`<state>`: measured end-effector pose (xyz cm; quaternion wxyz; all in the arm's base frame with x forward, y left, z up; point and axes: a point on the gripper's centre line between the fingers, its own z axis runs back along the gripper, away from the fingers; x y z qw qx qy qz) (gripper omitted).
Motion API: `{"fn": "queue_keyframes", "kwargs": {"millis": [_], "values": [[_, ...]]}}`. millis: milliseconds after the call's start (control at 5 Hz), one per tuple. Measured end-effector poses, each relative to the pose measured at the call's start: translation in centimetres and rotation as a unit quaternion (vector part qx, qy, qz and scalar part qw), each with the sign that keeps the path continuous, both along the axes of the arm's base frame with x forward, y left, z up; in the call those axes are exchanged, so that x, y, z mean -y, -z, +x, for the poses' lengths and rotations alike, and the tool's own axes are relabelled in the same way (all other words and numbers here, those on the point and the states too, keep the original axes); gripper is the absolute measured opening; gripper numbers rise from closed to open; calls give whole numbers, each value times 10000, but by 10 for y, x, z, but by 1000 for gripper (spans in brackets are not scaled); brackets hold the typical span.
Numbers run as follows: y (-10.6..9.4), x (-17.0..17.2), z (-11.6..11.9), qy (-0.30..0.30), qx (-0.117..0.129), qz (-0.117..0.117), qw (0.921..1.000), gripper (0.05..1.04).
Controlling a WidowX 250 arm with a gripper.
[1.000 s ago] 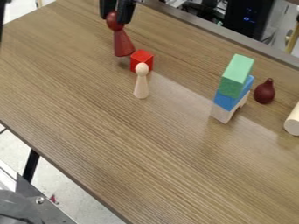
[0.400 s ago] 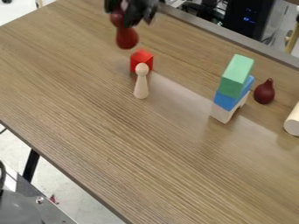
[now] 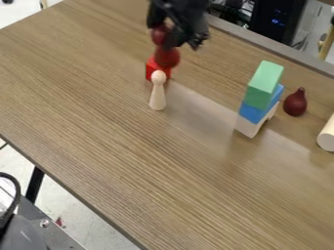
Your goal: Removed the pawn from the red cube
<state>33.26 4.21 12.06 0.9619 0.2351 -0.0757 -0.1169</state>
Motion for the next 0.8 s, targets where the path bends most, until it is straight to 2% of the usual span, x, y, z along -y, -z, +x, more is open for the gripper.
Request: {"fn": "queue_keyframes", "kwargs": {"millis": [200,600,800], "values": [[-6,11,20,-89,-99,-85,9999,537],[0,32,49,20,-722,375,9967,538],[0,44,58,157,-1045,438,9934,538]]}}
